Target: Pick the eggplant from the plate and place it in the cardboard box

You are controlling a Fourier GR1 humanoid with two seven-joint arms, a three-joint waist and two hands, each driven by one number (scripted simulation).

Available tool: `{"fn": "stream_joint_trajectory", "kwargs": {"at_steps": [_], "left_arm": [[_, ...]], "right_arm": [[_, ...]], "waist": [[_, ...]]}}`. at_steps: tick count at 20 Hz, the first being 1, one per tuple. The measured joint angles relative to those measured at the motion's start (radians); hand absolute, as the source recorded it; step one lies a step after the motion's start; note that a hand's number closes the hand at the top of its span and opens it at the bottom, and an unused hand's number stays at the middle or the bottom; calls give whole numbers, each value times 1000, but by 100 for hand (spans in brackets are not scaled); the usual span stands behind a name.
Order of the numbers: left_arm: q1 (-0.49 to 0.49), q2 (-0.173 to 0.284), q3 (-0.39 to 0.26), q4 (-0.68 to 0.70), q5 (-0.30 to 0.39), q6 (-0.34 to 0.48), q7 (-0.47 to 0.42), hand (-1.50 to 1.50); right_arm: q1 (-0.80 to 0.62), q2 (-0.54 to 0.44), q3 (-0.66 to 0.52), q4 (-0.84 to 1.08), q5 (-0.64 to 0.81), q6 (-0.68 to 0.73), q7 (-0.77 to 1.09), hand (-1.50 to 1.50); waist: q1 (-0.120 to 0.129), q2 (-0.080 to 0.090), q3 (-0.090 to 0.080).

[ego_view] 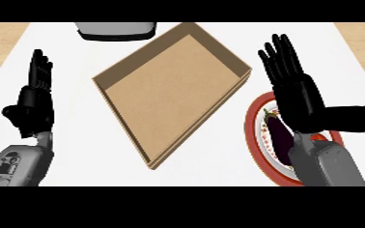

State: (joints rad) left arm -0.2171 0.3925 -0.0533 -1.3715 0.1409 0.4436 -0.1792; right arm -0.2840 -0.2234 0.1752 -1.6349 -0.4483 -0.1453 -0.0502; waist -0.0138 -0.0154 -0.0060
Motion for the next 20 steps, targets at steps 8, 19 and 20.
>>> {"fn": "stream_joint_trajectory", "kwargs": {"at_steps": [8,19,20], "left_arm": [[76,113,-21,72,-63,-59,89,0],[82,173,-43,110,-83,-136,184,0],[78,171,-47,110,-84,-141,192,0]], "right_arm": [[24,-260,19,47,31,351,-2,-150],[124,-472,0,424,231,691,-580,-150],[111,-487,-2,454,264,677,-616,-150]], "waist": [[24,9,0],[33,27,12],[36,27,12]]}}
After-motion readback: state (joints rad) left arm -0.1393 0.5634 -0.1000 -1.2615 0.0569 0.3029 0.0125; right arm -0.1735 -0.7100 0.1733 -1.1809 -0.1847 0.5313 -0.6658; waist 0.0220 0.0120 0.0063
